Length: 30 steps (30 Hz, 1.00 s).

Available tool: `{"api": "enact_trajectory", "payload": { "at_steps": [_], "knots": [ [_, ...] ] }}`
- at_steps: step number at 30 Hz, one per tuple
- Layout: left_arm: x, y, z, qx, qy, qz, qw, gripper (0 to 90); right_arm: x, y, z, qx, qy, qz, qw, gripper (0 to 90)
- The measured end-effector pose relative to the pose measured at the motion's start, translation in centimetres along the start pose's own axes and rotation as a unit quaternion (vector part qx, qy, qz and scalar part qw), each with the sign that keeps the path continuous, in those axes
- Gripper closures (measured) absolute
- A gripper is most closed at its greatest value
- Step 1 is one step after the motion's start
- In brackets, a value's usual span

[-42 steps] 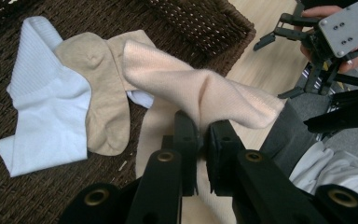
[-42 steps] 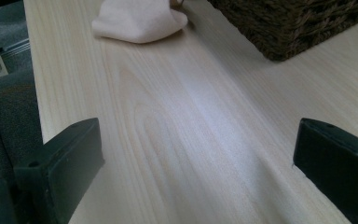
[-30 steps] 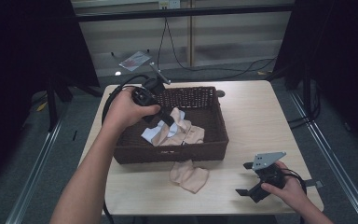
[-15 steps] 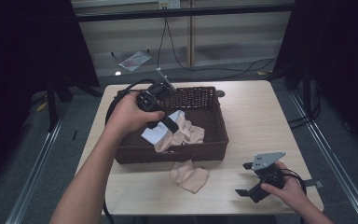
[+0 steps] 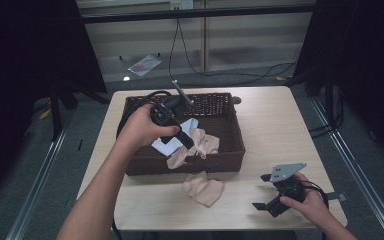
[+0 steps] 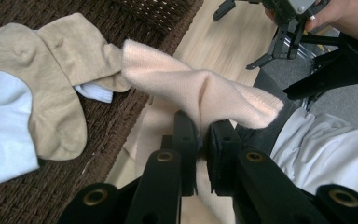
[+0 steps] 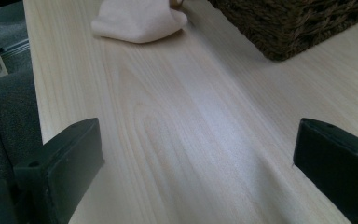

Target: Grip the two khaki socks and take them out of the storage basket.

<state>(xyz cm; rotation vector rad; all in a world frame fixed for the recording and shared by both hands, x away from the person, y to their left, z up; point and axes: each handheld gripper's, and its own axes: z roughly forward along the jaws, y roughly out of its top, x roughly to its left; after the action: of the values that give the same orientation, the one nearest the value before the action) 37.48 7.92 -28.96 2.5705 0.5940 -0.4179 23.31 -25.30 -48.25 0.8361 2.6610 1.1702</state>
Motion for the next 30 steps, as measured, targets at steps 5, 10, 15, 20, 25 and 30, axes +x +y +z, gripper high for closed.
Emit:
{"api": "enact_trajectory", "payload": {
  "at_steps": [5, 10, 15, 20, 25, 30],
  "knots": [
    [-0.1, 0.0, 0.8, 0.008, -0.006, 0.002, 0.9999, 83.1, 0.0, 0.0, 0.0, 0.000, -0.001, 0.002, 1.0000, 0.9],
    [-0.1, 0.0, 1.5, 0.010, 0.000, 0.007, 0.9999, 82.3, -0.1, 0.0, -0.1, 0.000, -0.001, -0.001, 1.0000, 0.9],
    [-0.1, -0.1, 2.3, 0.019, 0.000, 0.010, 0.9998, 82.0, -0.1, 0.0, -0.1, -0.001, 0.001, 0.000, 1.0000, 0.9],
    [-0.5, -0.3, 3.1, 0.024, -0.007, 0.010, 0.9996, 82.0, -0.1, 0.0, -0.1, -0.002, 0.001, 0.000, 1.0000, 0.9],
    [-0.8, -0.5, 4.0, 0.025, -0.005, 0.018, 0.9995, 82.0, -0.1, 0.0, -0.1, 0.000, 0.000, -0.001, 1.0000, 0.9],
    [-1.0, -0.7, 5.0, 0.030, -0.002, 0.020, 0.9993, 82.0, 0.0, 0.0, -0.1, 0.001, -0.003, -0.001, 1.0000, 0.9]
  ]
}}
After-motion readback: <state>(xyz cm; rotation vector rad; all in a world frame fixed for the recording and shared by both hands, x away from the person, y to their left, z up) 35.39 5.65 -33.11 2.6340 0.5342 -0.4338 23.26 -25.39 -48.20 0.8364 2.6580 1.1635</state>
